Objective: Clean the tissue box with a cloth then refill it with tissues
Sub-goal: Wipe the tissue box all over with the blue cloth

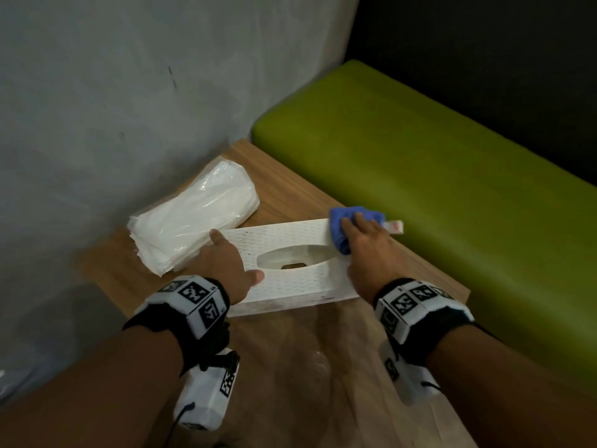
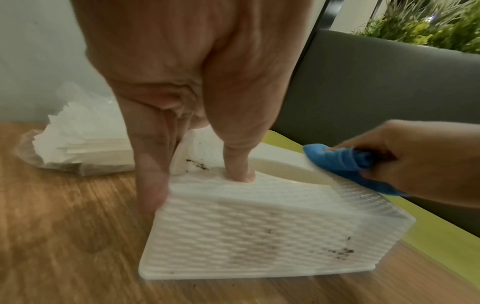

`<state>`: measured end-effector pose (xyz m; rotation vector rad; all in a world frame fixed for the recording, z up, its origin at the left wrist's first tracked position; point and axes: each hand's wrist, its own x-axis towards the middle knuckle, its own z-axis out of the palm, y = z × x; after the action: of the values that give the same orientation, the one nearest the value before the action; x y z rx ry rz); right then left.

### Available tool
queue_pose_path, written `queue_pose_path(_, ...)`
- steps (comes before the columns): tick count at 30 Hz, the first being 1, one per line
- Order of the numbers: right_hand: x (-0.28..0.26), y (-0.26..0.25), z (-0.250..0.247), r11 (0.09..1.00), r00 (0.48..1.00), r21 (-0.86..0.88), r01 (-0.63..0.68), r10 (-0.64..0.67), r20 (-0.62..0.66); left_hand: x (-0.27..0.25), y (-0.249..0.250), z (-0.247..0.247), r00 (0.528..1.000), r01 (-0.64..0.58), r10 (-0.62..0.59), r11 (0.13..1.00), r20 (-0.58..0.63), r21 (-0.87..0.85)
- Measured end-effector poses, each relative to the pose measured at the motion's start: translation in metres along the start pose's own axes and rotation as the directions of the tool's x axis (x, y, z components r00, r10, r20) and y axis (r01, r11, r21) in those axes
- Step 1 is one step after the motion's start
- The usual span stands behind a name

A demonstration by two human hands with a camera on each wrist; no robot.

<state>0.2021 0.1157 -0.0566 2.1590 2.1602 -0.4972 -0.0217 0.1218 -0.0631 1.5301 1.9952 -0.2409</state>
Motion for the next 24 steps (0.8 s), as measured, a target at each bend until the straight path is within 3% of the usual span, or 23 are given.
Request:
queue_pose_path(2,-0.013,0.006,0.0,0.992,0.993,0.047,-0.117,0.115,0.029,-0.001,0.002,-0.001,1.0,0.008,-0.008,1.0,0.017,0.016)
queue_pose_path(3,-0.019,0.002,0.002,0.994,0.993,0.026,-0.111,0.11,0.039,-0.001,0.004,-0.002,1.0,0.008,-0.009,1.0,0.025,0.024)
queue_pose_path(8,-0.023,-0.009,0.01,0.987,0.998,-0.15,0.057,-0.053,0.035,-0.001,0.004,-0.004,1.0,0.006,-0.007,0.999,0.018,0.038)
queue_pose_path(13,-0.014,0.009,0.003,0.988,0.99,-0.078,-0.136,0.139,0.03,-0.001,0.005,-0.001,1.0,-0.003,0.003,0.999,0.002,0.047)
queue_pose_path(17,0.001,-0.017,0.01,0.987,1.0,-0.157,0.016,-0.016,0.003,0.002,0.006,0.001,1.0,-0.012,0.012,0.998,-0.01,0.063)
queue_pose_path(20,-0.009,-0.01,0.011,0.973,0.995,-0.213,0.087,-0.094,-0.021,0.003,0.003,0.0,1.0,-0.007,0.008,0.997,-0.003,0.072)
queue_pose_path(21,-0.016,-0.002,0.012,0.98,0.997,-0.191,0.061,-0.069,-0.035,0.002,0.001,-0.001,1.0,-0.005,0.005,0.997,-0.002,0.074)
queue_pose_path(24,-0.035,0.016,0.011,0.983,0.983,-0.03,-0.184,0.183,-0.022,0.004,-0.001,0.0,1.0,-0.012,0.011,0.996,0.012,0.087)
